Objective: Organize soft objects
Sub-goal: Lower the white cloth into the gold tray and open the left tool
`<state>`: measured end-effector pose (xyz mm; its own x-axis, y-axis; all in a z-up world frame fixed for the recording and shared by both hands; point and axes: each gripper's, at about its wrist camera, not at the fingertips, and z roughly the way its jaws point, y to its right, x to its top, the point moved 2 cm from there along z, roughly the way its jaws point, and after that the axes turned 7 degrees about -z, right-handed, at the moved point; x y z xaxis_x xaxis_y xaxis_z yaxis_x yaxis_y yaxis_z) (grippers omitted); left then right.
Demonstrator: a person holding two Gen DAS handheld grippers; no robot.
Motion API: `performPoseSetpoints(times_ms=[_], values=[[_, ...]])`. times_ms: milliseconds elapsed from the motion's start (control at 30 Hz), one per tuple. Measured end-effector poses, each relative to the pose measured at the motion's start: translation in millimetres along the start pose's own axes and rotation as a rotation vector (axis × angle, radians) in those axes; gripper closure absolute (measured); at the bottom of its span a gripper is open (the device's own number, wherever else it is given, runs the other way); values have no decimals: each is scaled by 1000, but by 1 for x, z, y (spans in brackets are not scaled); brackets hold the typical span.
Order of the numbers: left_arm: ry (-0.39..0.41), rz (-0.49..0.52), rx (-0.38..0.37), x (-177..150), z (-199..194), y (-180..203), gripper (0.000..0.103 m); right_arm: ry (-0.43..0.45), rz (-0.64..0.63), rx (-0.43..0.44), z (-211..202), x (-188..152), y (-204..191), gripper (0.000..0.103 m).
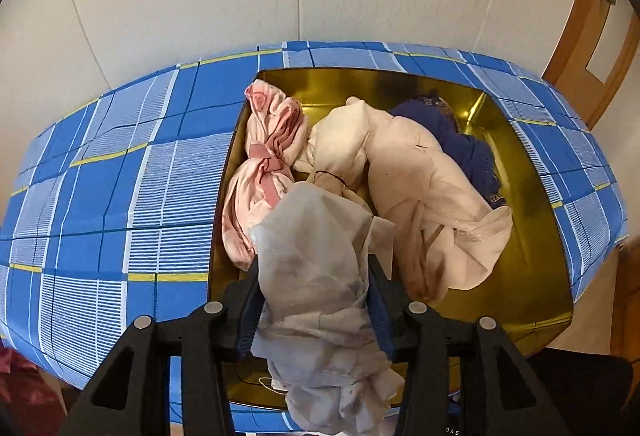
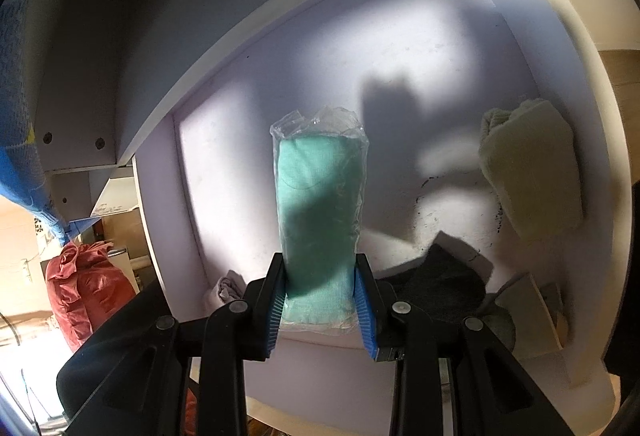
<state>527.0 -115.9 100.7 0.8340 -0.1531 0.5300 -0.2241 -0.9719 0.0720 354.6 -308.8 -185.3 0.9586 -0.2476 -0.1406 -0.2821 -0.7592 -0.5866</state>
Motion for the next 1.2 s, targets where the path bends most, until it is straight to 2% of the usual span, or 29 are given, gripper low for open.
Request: performPoseSetpoints(times_ms=[167, 233, 300, 333, 400, 533, 600, 633, 700, 800, 867, 933, 1033, 1133, 1200], values=[[53, 14, -1, 1, -28, -1, 51, 0, -9, 10, -5, 3, 2, 70], [62, 32, -30, -1, -41, -1, 51, 2, -11, 10, -7, 3, 3, 70], [52, 57, -21, -3, -46, 1, 51, 3, -11, 6, -8, 3, 5, 70], [24, 72, -9, -5, -44, 3, 52, 3, -10, 4, -9, 3, 7, 70], [-35, 93, 11, -9, -36, 7, 65, 3, -9, 1, -10, 2, 7, 70], [-77, 144, 48, -18, -19, 21, 64, 6, -9, -4, -12, 1, 7, 70], [-92, 120, 11, -16, -12, 25, 64, 7, -6, -8, -13, 1, 7, 70], [-126, 99, -33, -16, -5, 28, 65, 7, -2, -9, -11, 0, 3, 70], [-157, 100, -39, -16, 1, 35, 64, 7, 0, -6, -7, 0, -3, 70], [-104, 140, -5, -12, -12, 44, 64, 8, -6, -1, -9, 0, -4, 70], [-30, 141, -15, -8, -26, 46, 63, 7, -6, 1, -9, 1, -3, 70], [-2, 145, -21, -2, -30, 48, 63, 6, -4, -1, -9, 1, -1, 70], [-38, 155, -30, 3, -19, 51, 63, 2, -7, -2, -8, 1, -2, 70], [-123, 168, 29, -1, 4, 45, 63, -1, -12, -3, -8, 1, -3, 70], [-125, 139, 27, -3, 5, 38, 63, 1, -10, -2, -9, 1, -2, 70]])
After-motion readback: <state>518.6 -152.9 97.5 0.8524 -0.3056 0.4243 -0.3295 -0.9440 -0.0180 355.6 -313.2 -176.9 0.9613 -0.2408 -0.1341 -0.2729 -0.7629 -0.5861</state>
